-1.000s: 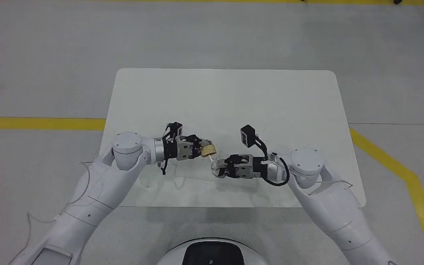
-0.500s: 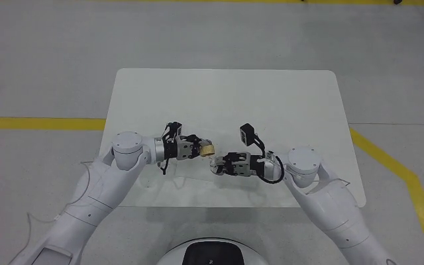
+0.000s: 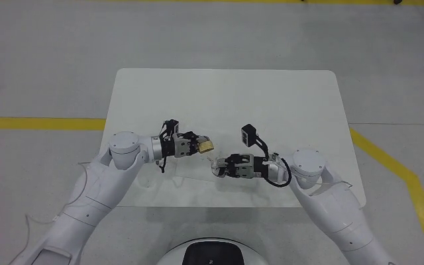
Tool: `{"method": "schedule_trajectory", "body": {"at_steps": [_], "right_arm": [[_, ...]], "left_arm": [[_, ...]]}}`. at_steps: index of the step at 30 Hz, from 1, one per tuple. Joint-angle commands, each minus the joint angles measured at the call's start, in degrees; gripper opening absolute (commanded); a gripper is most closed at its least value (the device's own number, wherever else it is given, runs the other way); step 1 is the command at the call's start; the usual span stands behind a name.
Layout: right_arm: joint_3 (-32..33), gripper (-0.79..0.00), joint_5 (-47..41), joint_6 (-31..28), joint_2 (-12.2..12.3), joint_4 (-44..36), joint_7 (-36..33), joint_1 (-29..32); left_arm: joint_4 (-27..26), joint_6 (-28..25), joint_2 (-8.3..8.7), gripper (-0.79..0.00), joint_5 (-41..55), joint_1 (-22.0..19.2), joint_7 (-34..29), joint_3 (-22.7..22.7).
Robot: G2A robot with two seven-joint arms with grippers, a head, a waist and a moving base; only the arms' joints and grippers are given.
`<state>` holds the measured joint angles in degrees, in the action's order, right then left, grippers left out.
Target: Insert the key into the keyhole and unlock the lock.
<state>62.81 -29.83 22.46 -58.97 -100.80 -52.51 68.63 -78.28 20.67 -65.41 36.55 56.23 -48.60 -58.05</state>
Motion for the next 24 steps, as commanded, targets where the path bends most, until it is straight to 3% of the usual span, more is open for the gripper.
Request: {"method": "schedule_trajectory", "body": {"at_steps": [1,9,24], "right_arm": [[0.00,-0.785,0.00,0.00,0.00,0.00,-0.01,0.00],[-1.13,-0.785,2.14,-1.43,-0.34,-1.19,6.19,1.13],[-1.77,-0.785,3.66,-1.88,-0.88,-1.31,11.78,1.16]], "left_arm": [[-0.66,-0.26,-0.05,-0.785,-0.58,0.48,2.53,-0.10],[-3.07,-0.15,-0.32,-0.785,-1.18,1.63,7.20,-0.07],[-3.41,1.52,-0.52,-0.785,-0.81,2.04,8.11,-0.65]]}}
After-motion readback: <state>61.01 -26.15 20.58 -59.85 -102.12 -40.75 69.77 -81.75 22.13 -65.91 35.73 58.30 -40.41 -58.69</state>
